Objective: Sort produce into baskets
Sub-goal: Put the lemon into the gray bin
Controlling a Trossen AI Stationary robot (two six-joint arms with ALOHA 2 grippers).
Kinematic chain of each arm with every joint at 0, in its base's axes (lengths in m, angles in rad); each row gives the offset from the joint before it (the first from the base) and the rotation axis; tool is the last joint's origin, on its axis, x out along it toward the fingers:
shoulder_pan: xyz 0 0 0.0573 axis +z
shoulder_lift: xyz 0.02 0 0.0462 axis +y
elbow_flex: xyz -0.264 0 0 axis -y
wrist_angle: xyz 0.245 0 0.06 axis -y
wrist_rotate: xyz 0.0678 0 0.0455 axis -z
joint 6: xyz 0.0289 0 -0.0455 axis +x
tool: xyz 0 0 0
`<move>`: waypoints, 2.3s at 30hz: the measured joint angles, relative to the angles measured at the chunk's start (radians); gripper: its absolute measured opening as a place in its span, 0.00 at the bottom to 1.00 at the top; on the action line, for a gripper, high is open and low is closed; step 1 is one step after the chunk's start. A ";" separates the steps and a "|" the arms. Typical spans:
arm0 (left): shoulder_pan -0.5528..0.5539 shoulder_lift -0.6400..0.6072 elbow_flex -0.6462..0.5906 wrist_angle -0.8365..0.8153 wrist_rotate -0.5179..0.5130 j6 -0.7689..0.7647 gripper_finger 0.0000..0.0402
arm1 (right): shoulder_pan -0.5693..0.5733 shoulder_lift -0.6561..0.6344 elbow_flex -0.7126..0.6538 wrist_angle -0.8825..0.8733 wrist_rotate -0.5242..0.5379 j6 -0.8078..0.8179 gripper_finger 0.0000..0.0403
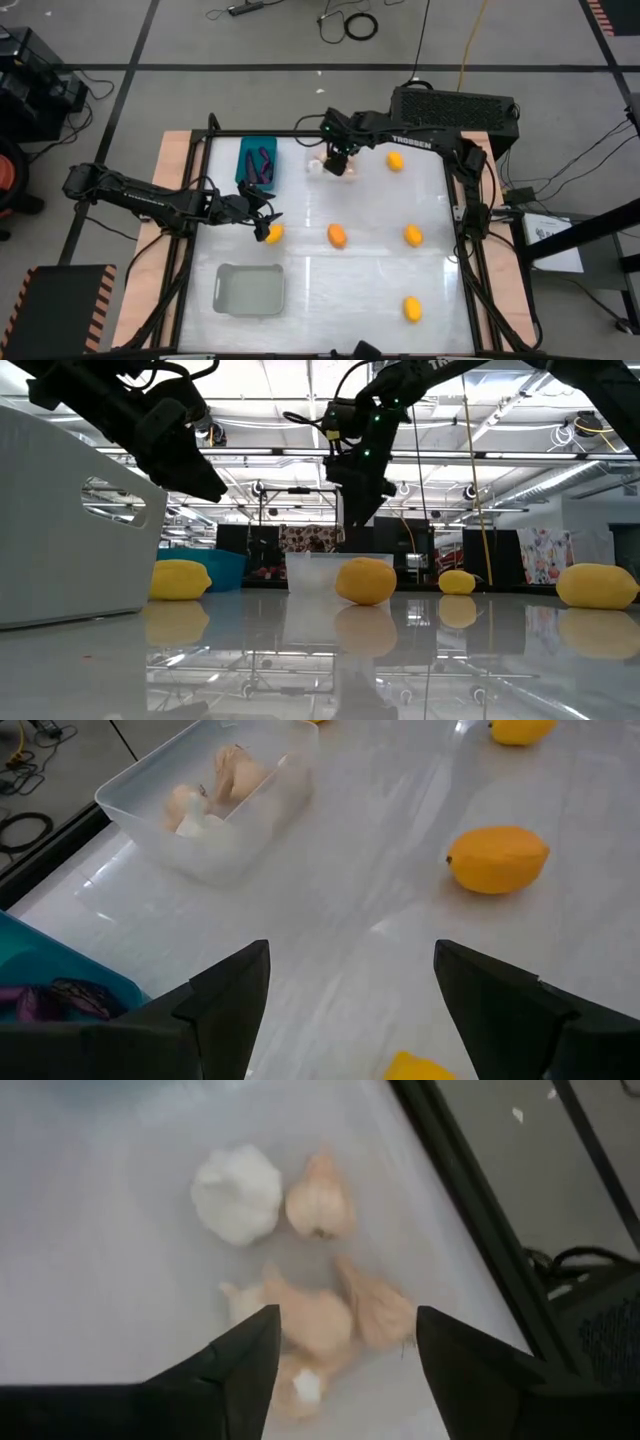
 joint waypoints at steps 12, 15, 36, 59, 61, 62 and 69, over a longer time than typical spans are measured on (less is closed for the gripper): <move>-0.002 0.000 0.000 -0.025 0.047 -0.049 0.72 | 0.139 -0.151 -0.004 -0.301 0.002 0.109 0.49; -0.020 0.001 0.000 0.001 0.107 -0.045 0.72 | 0.240 -0.216 -0.054 -0.307 0.050 0.168 0.47; -0.085 0.667 0.544 -0.011 0.324 0.541 0.72 | 0.909 -0.738 -0.709 0.309 0.685 0.446 0.34; 0.070 0.949 0.875 -0.271 0.408 0.868 0.72 | 0.957 -0.748 -0.708 0.296 0.672 0.426 0.23; 0.081 0.949 0.875 -0.274 0.447 0.866 0.72 | 0.957 -0.739 -0.708 0.296 0.656 0.434 0.23; 0.083 0.949 0.875 -0.276 0.460 0.867 0.72 | 0.957 -0.734 -0.708 0.296 0.649 0.435 0.23; 0.086 1.001 0.878 -0.222 0.477 0.873 0.72 | 0.956 -0.701 -0.708 0.299 0.647 0.430 0.23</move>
